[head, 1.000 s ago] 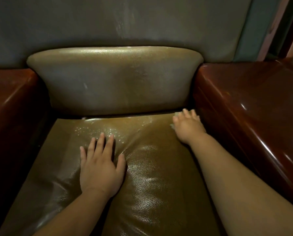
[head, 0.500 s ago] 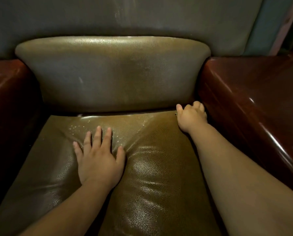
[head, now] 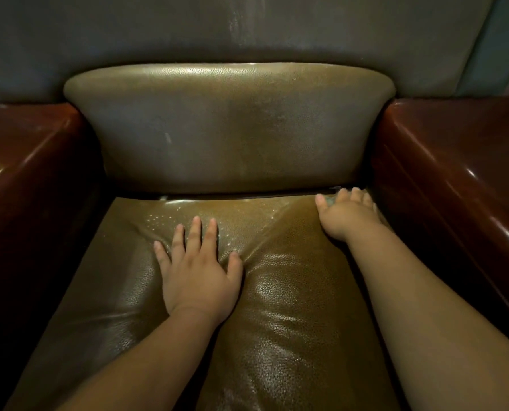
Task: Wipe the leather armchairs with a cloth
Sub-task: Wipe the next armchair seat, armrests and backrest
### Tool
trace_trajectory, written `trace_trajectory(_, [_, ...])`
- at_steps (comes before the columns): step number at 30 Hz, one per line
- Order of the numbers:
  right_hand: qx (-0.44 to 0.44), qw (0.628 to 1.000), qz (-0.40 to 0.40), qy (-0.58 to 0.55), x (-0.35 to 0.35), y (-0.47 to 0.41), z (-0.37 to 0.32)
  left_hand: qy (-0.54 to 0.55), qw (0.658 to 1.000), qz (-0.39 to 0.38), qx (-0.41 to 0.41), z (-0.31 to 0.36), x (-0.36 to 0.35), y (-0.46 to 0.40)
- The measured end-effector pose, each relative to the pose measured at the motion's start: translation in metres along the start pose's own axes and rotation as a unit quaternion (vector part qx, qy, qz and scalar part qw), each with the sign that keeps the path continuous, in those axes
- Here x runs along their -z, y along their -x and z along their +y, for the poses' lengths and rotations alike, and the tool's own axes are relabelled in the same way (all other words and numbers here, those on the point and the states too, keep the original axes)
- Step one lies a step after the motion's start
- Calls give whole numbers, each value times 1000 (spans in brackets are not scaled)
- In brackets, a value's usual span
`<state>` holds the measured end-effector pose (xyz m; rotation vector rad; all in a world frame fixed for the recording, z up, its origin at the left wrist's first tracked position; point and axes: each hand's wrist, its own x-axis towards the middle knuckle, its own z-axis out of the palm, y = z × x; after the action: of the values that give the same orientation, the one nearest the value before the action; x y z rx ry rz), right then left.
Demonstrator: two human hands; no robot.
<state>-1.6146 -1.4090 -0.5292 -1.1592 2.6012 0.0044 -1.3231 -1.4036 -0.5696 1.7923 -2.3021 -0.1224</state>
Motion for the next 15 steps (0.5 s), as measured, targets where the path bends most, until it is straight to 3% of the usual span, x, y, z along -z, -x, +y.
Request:
trace_trajectory(4, [8,999,24,34,9,2,-17,4,1000,-1,1,2,-3,3])
trace_trajectory(8, [240,969,37,49,-23,41,-72,9,1000,2,10,2,-3,1])
trace_trajectory(10, [293,955,13,45,-21,42,-79,18,1000,5,10,1,0,1])
trace_trajectory(12, [277,952,16,127,-9,24,-61,19,1000,1,10,1,3,0])
trace_trajectory(15, [131,969,43,203,5,1,-12,21,1000,-4,12,1,1,0])
